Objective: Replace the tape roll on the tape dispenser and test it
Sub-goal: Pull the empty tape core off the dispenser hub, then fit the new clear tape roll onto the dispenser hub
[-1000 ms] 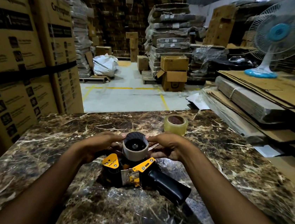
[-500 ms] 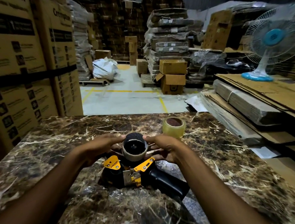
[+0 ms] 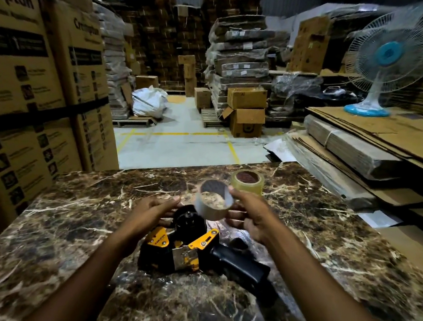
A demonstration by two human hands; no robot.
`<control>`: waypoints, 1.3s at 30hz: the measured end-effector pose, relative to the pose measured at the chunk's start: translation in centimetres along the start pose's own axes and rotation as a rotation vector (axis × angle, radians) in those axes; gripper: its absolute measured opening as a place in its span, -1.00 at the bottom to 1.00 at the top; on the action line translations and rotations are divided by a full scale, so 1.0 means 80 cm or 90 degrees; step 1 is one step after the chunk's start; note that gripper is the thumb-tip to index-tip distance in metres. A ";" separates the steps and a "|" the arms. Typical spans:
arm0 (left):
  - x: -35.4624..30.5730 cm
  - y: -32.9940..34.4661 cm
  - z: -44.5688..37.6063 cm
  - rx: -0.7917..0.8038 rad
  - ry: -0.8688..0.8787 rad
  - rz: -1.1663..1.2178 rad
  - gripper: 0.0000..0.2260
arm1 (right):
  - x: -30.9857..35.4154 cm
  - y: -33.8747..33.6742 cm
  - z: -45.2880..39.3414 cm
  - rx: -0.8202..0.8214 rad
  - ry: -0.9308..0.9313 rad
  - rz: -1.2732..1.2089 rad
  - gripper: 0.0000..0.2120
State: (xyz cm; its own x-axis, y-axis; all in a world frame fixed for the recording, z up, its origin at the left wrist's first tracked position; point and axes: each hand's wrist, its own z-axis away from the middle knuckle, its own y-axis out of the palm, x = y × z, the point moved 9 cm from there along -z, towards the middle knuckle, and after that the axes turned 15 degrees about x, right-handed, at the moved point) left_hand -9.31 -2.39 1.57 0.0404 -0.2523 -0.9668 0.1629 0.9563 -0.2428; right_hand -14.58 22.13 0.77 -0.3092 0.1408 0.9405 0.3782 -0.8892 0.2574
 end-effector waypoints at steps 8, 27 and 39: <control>0.012 0.005 0.000 -0.070 0.054 -0.004 -0.91 | 0.016 -0.132 0.055 -0.169 0.053 0.227 -0.80; 0.014 0.002 -0.010 -0.063 0.071 0.019 -0.71 | 0.085 -0.105 -0.050 -0.223 -0.074 0.816 -0.50; 0.014 0.003 -0.018 -0.043 0.048 -0.018 -0.88 | 0.084 -0.091 -0.132 -0.217 0.046 0.908 -0.12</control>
State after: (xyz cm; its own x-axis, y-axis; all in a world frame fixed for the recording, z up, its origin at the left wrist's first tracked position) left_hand -10.62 -2.20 0.28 -0.0376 -0.2707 -0.9619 0.0952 0.9572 -0.2732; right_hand -28.63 24.92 2.89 0.0957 -0.9383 0.3324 0.1773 -0.3126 -0.9332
